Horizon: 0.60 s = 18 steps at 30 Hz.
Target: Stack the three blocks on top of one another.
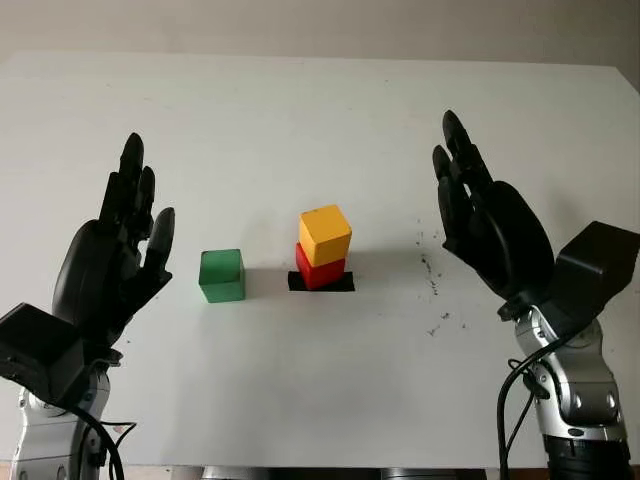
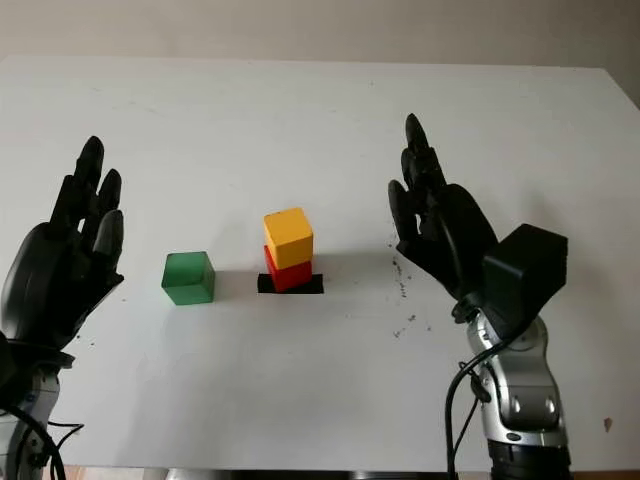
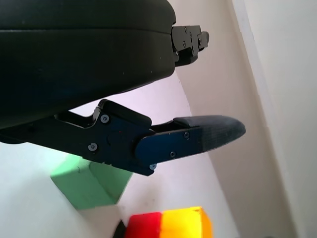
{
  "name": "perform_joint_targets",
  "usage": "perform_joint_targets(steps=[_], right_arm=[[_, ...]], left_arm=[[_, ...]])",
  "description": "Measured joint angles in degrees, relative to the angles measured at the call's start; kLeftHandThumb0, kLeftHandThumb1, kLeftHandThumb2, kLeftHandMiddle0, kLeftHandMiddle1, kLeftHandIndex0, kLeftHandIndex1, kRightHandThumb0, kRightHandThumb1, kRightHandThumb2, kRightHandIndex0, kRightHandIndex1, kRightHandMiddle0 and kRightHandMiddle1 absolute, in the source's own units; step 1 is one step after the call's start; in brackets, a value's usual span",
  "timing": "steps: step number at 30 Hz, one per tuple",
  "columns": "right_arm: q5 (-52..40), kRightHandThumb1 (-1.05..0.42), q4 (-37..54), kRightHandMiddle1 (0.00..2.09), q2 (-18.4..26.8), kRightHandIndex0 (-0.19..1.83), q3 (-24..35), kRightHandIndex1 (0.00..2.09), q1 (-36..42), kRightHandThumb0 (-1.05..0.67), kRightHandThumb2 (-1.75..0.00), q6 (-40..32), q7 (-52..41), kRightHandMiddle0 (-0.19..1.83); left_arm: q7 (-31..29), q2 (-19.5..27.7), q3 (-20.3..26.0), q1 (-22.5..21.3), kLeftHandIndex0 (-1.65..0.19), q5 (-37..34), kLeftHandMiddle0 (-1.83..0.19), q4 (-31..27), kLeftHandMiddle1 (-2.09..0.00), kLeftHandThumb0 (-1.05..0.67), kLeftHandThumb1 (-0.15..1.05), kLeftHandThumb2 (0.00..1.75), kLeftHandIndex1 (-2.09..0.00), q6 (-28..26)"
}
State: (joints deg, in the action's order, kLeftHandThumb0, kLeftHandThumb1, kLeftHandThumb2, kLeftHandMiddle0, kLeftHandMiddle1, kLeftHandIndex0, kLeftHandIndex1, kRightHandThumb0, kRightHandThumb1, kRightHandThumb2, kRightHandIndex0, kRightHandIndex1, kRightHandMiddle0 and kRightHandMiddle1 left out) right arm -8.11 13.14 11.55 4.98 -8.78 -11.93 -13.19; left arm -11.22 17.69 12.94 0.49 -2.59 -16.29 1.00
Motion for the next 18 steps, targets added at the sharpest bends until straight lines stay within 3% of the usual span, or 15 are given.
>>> perform_joint_targets(steps=[4, 7, 11, 18], right_arm=[[-0.53, -1.05, 0.62, 0.00, -3.46, -0.19, -1.26, 0.00, 2.24, -0.79, -0.75, -0.75, 2.46, -0.19], [-0.93, -1.05, 0.62, 0.00, -5.65, -0.19, -1.62, 0.00, 2.84, -0.80, -0.74, -0.73, 4.16, -0.19], [-1.70, -1.05, 0.61, 0.00, -6.12, -0.19, -1.46, 0.00, 3.13, -0.80, -0.76, -0.91, 4.51, -0.19], [-2.42, -1.05, 0.60, 0.00, -6.13, -0.19, -0.29, 0.00, 3.27, -0.78, -0.76, -0.90, 5.24, -0.19]], left_arm=[[0.68, 0.70, -1.25, -1.71, 0.02, 3.75, 0.02, 2.51, -0.06, -0.66, 1.05, 0.33, -0.07, 2.71], [2.19, 3.21, -2.25, -2.62, -0.06, 10.89, 0.00, 4.40, -0.07, -0.67, 1.05, 0.27, -0.10, 4.79], [2.68, 8.09, -2.97, -4.02, -0.23, 20.14, -0.04, 3.51, -0.06, -0.64, 1.04, 0.12, -0.10, 4.34], [-1.51, 16.34, -5.51, -7.62, -0.19, 32.03, 0.07, 1.57, -0.03, -0.73, 0.99, 0.04, -0.05, 0.59]])
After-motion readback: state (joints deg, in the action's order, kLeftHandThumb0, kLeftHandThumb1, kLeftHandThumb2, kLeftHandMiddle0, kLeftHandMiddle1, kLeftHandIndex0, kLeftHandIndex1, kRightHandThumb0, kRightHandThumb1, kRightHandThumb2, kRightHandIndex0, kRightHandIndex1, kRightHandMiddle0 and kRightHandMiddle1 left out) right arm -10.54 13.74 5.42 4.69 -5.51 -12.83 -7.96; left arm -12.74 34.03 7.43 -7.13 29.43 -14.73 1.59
